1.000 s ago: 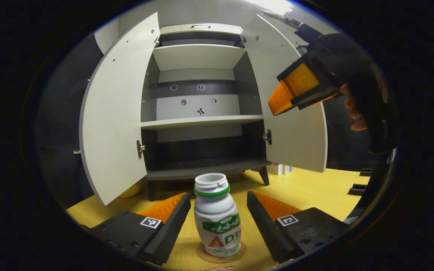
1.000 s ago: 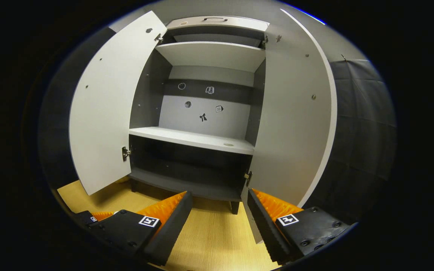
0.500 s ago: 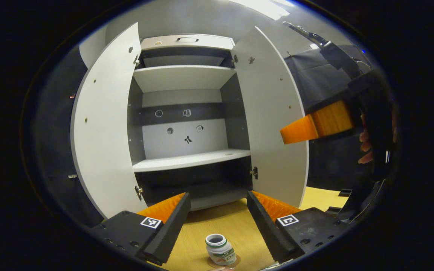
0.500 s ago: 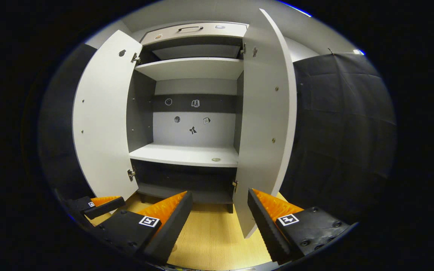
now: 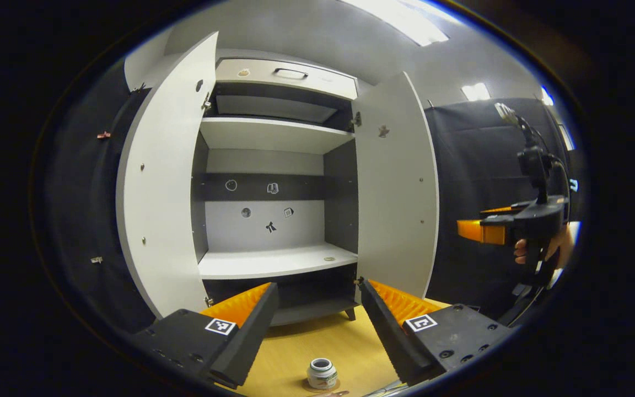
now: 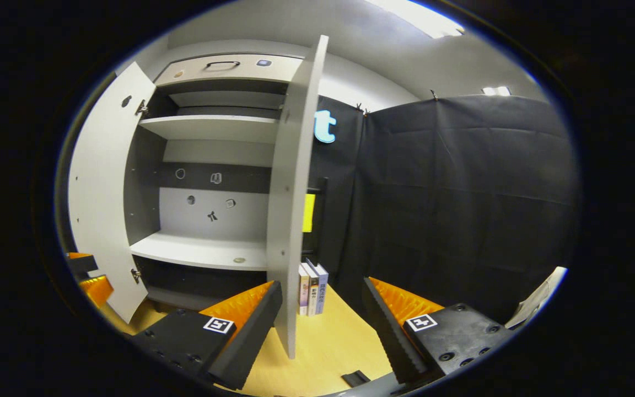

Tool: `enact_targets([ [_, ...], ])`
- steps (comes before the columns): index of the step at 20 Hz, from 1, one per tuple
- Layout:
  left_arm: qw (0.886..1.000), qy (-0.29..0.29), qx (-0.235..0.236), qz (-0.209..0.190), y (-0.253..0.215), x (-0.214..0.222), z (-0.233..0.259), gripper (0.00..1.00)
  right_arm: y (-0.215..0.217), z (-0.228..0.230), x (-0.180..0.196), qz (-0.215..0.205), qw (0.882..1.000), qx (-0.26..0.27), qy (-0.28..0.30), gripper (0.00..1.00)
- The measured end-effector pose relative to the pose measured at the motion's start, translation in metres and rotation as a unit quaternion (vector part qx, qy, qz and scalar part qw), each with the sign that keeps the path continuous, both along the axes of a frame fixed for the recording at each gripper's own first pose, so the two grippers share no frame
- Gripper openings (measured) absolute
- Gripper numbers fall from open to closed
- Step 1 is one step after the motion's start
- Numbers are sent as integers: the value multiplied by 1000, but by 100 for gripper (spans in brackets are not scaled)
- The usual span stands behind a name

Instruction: Grasp the bottle in the cabinet with the left hand and place it on the coaster, then close the right door with the right hand and the left door with the left hand.

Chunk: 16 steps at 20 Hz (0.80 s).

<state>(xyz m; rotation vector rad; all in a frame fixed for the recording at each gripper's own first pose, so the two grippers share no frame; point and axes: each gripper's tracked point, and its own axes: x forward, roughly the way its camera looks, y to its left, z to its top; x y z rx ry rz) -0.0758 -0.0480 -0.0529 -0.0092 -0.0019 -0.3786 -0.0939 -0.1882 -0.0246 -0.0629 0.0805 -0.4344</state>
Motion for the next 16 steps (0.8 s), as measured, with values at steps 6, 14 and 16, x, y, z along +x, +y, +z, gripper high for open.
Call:
enact_targets([
  [6,996,-1,-1,90,31,10,19,96,-71,18,41,8,999,26,-33,97],
  [14,980,-12,-15,198,38,11,30,96,-61,25,101,125,991,18,-51,94],
  [16,978,-5,-37,203,33,10,26,96,-58,27,100,141,988,13,-57,87],
])
